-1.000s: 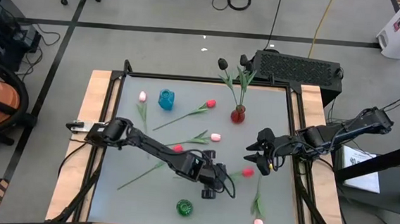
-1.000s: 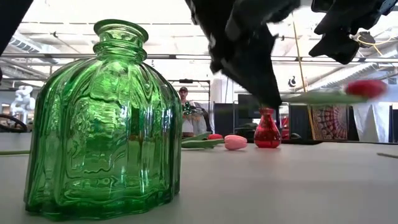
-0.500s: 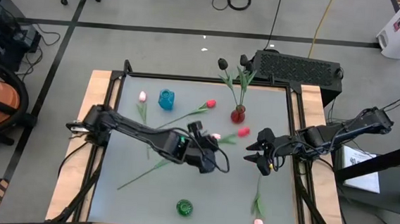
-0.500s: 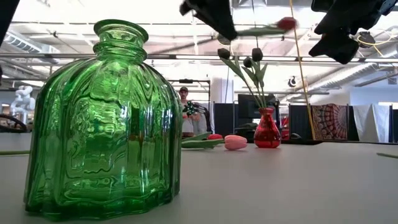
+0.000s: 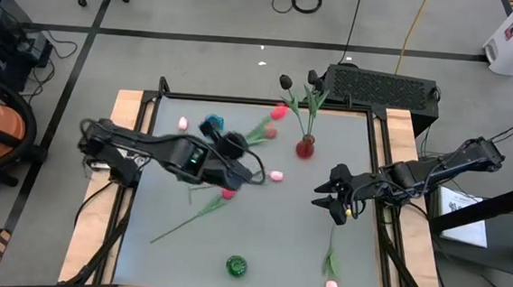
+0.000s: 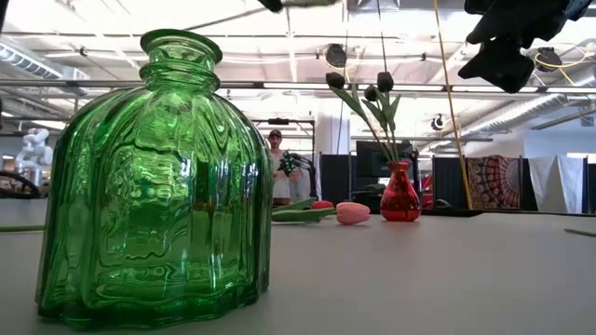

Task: Sort flowers into vase by color
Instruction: Put the bottom orange tulip into the blue vase

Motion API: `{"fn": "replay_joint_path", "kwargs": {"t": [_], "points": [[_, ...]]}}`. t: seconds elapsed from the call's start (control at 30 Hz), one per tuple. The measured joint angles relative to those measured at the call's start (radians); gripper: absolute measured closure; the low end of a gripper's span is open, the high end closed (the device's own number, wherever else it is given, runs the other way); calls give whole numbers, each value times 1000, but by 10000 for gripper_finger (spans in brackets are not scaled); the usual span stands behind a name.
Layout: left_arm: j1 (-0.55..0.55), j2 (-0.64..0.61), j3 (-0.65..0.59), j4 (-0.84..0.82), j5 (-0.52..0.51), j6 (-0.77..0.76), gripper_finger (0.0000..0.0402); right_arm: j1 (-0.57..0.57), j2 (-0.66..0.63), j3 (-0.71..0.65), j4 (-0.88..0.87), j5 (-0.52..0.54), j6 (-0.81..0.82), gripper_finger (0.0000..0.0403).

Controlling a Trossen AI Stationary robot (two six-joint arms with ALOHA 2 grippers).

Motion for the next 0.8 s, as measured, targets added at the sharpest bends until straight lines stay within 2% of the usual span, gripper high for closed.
{"fn": "replay_joint_path", "kwargs": {"t": [0.3,0.67,0.8], "points": [[3,-205,0,-26,-169,9,400,0,0,0,-3,0,17,193],[3,-494,0,-237,-234,1,400,0,0,0,-6,1,19,193],[3,-594,0,-303,-248,4,400,0,0,0,-12,49,19,193]]}}
